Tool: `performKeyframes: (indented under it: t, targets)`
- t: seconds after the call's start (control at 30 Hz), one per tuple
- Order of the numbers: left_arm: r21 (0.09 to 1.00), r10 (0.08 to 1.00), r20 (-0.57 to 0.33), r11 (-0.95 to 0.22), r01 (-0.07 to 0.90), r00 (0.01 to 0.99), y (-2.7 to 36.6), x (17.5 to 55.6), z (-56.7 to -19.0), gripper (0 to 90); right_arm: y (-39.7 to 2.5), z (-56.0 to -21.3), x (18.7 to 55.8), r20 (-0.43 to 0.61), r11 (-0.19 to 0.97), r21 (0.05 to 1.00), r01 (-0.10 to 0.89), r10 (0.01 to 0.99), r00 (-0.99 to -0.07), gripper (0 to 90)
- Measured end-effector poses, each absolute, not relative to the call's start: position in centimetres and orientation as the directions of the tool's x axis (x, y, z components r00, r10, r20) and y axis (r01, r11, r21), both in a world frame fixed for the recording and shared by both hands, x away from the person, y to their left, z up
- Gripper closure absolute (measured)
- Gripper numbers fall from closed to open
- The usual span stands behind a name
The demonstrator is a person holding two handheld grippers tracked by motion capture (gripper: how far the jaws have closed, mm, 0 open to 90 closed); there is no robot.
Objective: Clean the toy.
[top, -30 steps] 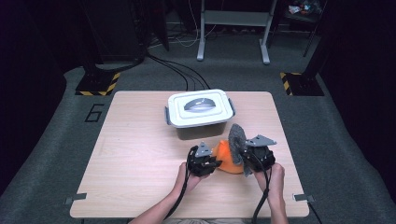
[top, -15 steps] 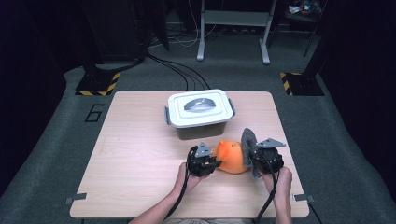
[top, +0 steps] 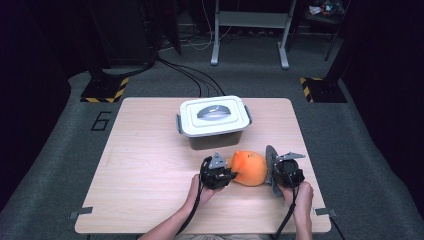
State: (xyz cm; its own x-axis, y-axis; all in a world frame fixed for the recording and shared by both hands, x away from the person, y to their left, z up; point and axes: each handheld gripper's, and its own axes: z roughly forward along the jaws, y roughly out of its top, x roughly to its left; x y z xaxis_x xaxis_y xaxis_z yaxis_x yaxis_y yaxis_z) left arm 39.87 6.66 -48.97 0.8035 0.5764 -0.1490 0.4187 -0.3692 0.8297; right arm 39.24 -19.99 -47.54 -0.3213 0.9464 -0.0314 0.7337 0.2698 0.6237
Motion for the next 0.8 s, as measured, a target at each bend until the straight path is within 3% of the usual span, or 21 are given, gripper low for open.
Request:
performKeyframes:
  t: [0.27,0.53,0.8]
  targets:
    - [0.829,0.578,-0.150,-0.369,0.421,0.802,6.8,40.0,-49.0,75.4,-20.9,-48.5,39.5,-0.009,0.256,0.613,0.748,0.948,-0.318,73.1]
    - [0.829,0.584,-0.150,-0.366,0.423,0.798,7.0,40.0,-49.1,75.3,-21.5,-45.1,37.7,-0.025,0.229,0.690,0.687,0.956,-0.293,73.2]
    - [0.830,0.586,-0.145,-0.367,0.420,0.797,6.9,40.1,-49.1,75.2,-21.2,-41.5,35.7,-0.039,0.251,0.777,0.577,0.934,-0.354,72.9]
